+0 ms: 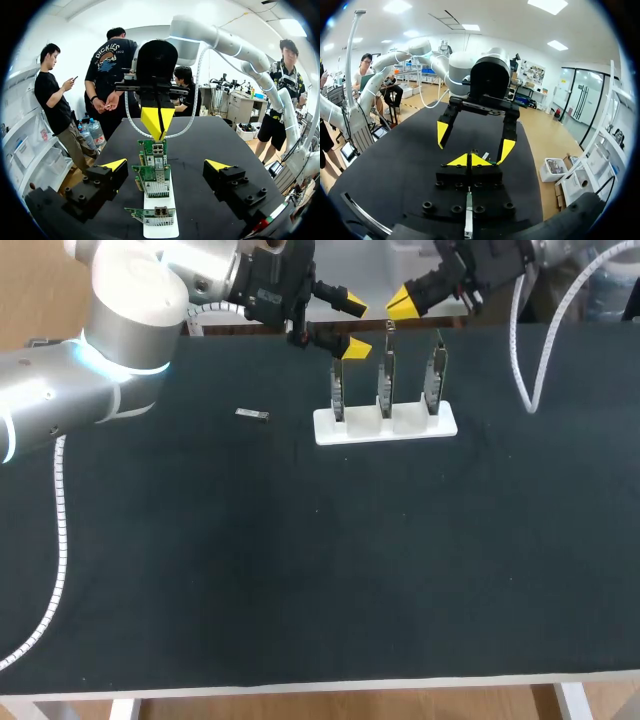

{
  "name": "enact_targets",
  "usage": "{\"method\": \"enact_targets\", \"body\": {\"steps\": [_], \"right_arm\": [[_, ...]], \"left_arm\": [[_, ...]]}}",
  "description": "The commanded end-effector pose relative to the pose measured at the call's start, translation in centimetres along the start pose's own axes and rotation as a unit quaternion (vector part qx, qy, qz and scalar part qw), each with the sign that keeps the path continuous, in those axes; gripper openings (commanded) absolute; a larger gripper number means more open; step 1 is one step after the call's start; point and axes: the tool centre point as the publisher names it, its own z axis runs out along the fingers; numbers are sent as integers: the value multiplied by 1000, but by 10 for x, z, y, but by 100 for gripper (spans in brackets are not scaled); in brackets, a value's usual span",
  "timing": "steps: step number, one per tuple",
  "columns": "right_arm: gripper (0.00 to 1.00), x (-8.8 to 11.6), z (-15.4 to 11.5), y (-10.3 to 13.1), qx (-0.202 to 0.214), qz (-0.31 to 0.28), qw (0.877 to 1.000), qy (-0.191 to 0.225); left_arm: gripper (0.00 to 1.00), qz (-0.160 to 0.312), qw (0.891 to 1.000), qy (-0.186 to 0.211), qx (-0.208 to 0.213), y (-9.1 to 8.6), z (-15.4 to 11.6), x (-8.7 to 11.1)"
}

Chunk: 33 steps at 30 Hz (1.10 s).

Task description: Pick up the optical module with the left hand, and insert it into the network port with the right hand.

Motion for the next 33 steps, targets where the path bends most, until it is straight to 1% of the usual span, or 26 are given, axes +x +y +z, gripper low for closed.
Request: {"method": "enact_targets", "body": {"steps": [1,33], "right_arm": [[0,2,1,1,1,1,1000,-2],[0,20,8,-1,-9,22,1000,-4]], "left_arm": [[100,0,1000,2,2,2,1,-1],[100,0,1000,2,2,2,1,-1]]}}
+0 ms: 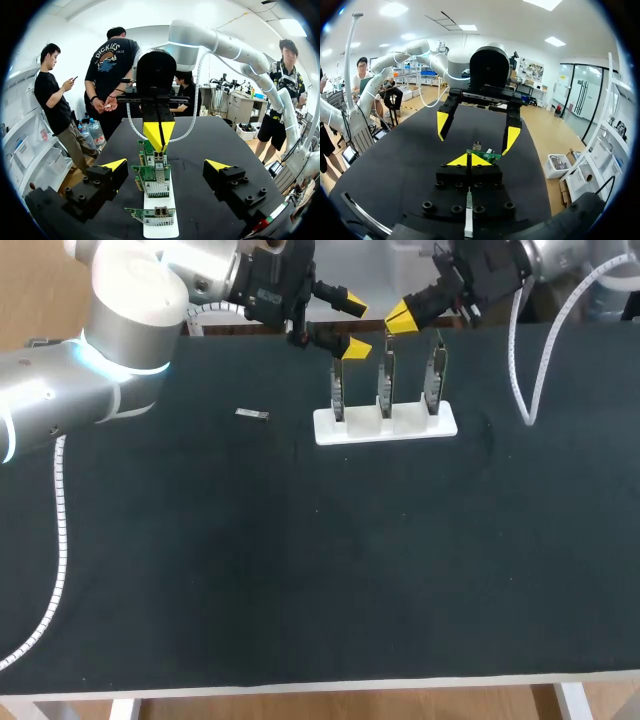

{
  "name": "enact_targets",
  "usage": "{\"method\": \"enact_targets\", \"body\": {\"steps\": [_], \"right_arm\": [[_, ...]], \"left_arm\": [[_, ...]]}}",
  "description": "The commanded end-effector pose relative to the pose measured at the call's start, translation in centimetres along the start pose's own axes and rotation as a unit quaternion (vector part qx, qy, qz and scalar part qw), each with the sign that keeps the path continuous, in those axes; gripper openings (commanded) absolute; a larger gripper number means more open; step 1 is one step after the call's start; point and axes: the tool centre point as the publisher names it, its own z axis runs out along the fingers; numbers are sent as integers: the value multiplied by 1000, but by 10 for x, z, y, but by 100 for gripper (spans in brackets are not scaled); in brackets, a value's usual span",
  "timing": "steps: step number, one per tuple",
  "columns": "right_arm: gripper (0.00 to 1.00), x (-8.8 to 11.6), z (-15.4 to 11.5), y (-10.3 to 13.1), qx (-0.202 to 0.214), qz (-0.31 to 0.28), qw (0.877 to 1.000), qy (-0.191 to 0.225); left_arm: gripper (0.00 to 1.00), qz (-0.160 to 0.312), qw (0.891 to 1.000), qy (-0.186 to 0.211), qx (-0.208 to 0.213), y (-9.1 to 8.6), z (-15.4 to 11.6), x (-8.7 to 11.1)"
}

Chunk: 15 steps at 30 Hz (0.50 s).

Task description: Pick up the optical module with the left hand, and insert it into the network port with the right hand.

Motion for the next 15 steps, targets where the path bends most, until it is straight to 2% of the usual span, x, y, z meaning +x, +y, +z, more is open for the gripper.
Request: {"method": "enact_targets", "body": {"steps": [1,15], "right_arm": [[0,4,0,-5,-6,3,1000,-1],[0,15,3,-4,-10,17,1000,1]], "left_arm": [[100,0,1000,2,2,2,1,-1],[100,0,1000,2,2,2,1,-1]]}}
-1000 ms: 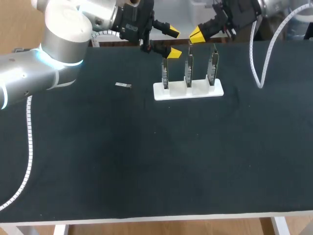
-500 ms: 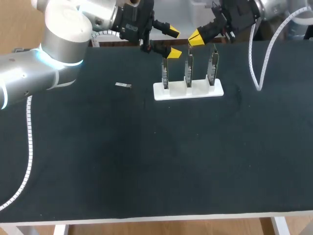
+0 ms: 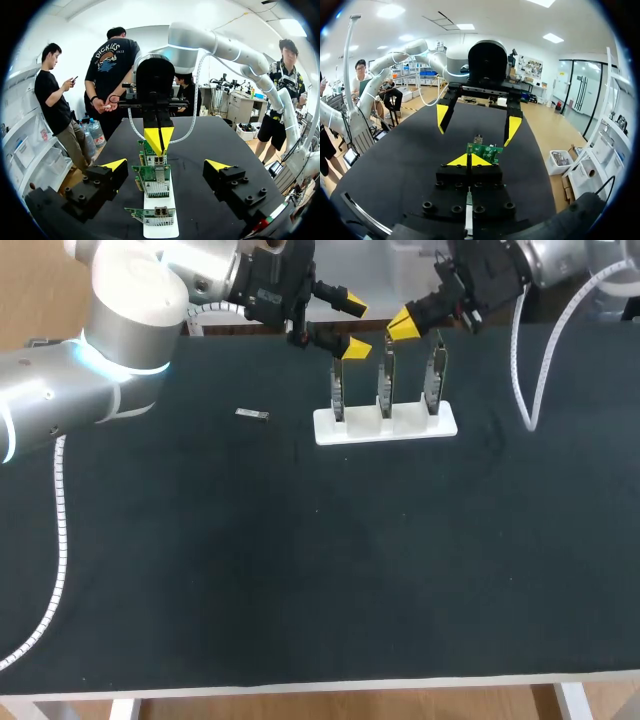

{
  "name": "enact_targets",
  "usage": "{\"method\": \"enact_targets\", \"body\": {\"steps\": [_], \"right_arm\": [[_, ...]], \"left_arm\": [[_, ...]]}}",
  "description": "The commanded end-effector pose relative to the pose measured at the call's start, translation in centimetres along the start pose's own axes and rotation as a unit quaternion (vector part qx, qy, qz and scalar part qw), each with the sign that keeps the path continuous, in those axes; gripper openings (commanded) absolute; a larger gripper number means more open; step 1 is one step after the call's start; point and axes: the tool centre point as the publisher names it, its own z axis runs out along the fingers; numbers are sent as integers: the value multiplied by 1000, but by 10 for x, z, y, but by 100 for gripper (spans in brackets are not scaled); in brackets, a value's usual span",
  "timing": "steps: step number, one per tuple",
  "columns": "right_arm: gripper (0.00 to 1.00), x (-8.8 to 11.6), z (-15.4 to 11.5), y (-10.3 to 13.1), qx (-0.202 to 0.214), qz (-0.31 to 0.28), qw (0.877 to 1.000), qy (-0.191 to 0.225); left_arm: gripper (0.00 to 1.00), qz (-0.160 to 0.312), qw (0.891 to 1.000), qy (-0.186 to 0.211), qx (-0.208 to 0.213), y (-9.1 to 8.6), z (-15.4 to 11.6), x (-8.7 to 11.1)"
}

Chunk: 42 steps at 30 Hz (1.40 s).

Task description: Pick up the optical module with the left hand, and insert it into the network port with the right hand.

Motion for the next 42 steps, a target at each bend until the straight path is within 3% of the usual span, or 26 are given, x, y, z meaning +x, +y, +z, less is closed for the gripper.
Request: {"method": "enact_targets", "body": {"steps": [1,21,42], "right_arm": [[0,3,2,-7,-7,2,1000,-2],[0,-2,-1,-12,-6,-8,1000,-1],[0,8,3,-11,-9,5,1000,2]], "left_arm": [[100,0,1000,2,2,2,1,-1],[100,0,1000,2,2,2,1,-1],[100,0,1000,2,2,2,1,-1]]}}
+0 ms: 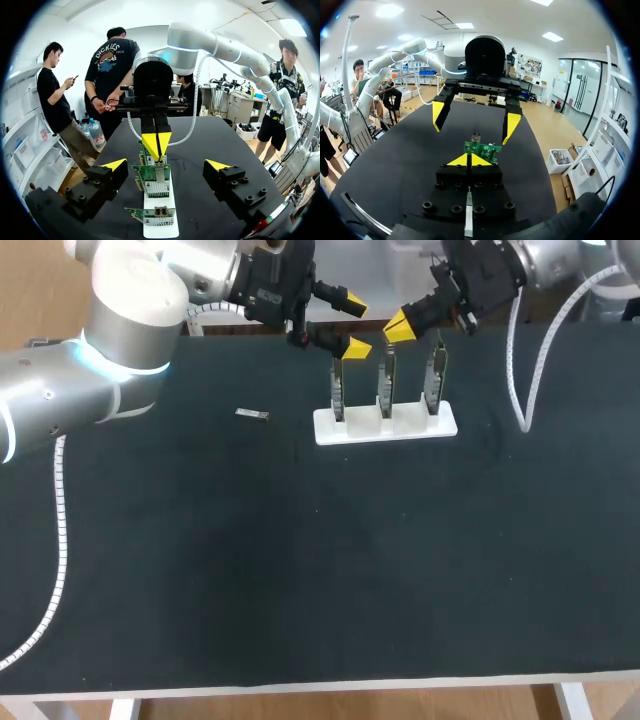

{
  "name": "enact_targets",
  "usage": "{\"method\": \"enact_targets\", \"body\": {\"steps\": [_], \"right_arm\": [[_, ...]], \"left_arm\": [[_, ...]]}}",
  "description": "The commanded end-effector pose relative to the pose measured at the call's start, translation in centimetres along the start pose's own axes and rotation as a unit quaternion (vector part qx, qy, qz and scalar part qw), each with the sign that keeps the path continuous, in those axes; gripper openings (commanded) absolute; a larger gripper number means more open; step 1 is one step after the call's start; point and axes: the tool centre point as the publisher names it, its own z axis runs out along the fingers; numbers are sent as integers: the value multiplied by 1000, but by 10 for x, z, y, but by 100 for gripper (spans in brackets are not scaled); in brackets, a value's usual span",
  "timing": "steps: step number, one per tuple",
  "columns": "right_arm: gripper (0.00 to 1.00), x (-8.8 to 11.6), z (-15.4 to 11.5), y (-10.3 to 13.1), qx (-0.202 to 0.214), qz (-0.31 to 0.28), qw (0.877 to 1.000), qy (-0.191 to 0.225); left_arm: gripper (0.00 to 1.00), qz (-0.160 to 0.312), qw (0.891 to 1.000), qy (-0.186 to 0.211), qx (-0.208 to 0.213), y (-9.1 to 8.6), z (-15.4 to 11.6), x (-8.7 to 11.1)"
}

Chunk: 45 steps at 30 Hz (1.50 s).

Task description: Pick up the optical module with the left hand, and insert it into the network port with the right hand.

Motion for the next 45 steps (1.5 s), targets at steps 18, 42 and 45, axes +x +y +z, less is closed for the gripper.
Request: {"method": "enact_targets", "body": {"steps": [18,42,45], "right_arm": [[0,14,6,-5,-19,13,1000,-5],[0,20,8,-4,-21,18,1000,-9],[0,14,4,-5,-14,9,1000,-12]], "left_arm": [[100,0,1000,2,2,2,1,-1],[100,0,1000,2,2,2,1,-1],[100,0,1000,2,2,2,1,-1]]}}
